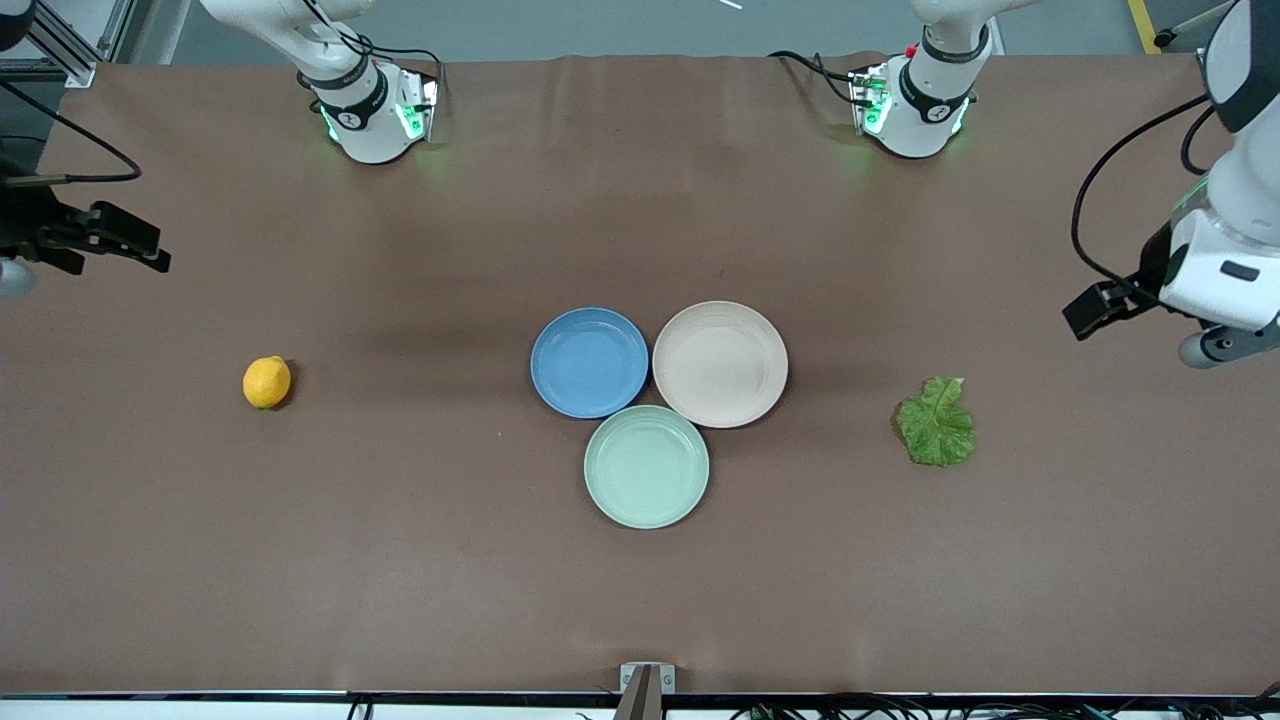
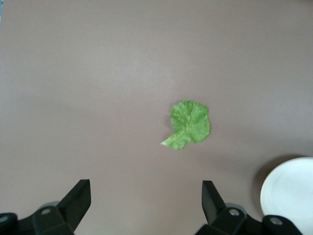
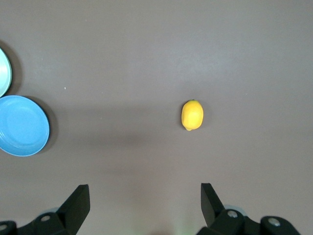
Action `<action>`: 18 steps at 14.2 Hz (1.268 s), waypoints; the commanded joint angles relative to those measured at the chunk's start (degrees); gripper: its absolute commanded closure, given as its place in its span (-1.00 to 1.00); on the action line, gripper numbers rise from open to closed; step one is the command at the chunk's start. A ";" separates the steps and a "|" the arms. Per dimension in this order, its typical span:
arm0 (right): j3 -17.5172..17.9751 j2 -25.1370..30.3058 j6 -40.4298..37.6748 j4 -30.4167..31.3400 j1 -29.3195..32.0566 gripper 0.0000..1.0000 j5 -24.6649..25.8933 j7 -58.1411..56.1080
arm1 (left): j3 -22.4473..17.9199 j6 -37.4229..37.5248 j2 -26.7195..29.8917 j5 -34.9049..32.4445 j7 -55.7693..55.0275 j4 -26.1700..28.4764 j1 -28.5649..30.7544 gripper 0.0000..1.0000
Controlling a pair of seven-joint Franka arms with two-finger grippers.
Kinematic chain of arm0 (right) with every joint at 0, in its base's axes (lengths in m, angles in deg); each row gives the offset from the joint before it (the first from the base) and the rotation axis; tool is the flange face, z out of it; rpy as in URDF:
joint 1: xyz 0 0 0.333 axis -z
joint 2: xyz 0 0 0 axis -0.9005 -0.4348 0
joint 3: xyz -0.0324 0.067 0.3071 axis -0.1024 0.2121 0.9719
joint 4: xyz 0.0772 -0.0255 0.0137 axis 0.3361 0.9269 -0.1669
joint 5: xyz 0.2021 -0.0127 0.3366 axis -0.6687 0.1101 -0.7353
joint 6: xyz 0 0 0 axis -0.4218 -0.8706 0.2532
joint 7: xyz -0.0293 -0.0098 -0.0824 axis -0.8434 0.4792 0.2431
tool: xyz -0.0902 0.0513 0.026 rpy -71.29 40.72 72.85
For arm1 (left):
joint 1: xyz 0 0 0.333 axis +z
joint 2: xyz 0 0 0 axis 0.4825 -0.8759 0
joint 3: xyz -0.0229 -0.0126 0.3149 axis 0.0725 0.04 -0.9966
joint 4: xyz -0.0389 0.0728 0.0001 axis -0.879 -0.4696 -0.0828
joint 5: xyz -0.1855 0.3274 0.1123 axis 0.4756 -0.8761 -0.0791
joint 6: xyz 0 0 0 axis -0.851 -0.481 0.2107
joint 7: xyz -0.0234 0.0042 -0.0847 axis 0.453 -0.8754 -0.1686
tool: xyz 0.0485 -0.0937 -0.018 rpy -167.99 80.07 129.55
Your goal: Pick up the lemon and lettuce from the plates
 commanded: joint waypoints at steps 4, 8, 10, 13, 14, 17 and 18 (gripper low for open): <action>0.21 -0.84 -0.81 -5.21 1.81 -1.00 0.64 -0.08 | -14.69 2.58 6.75 9.34 12.16 4.00 -7.87 -1.00; 0.38 -0.93 -0.72 -5.56 1.55 -1.00 0.72 -0.08 | -14.88 1.53 10.01 9.61 12.25 7.70 -9.01 -1.00; 0.38 -0.93 -0.72 -5.92 1.55 -1.00 0.72 -0.08 | -14.88 1.44 10.63 9.70 12.25 8.32 -9.28 -1.00; 0.38 -1.02 -0.63 -5.92 1.55 -1.00 0.64 -0.17 | -14.79 1.44 11.42 10.74 12.25 8.85 -8.93 -1.00; 0.38 -1.02 -0.55 -6.01 1.38 -1.00 0.72 -0.17 | -14.79 1.44 11.42 10.92 12.25 8.76 -8.93 -1.00; 0.38 -1.02 -0.46 -6.01 1.38 -1.00 0.64 -0.95 | -14.70 1.61 11.59 10.93 12.42 8.85 -8.76 -1.00; 0.38 -1.11 -0.46 -6.01 1.38 -1.00 0.64 -3.31 | -14.70 1.87 11.68 10.93 12.86 8.85 -8.76 -1.00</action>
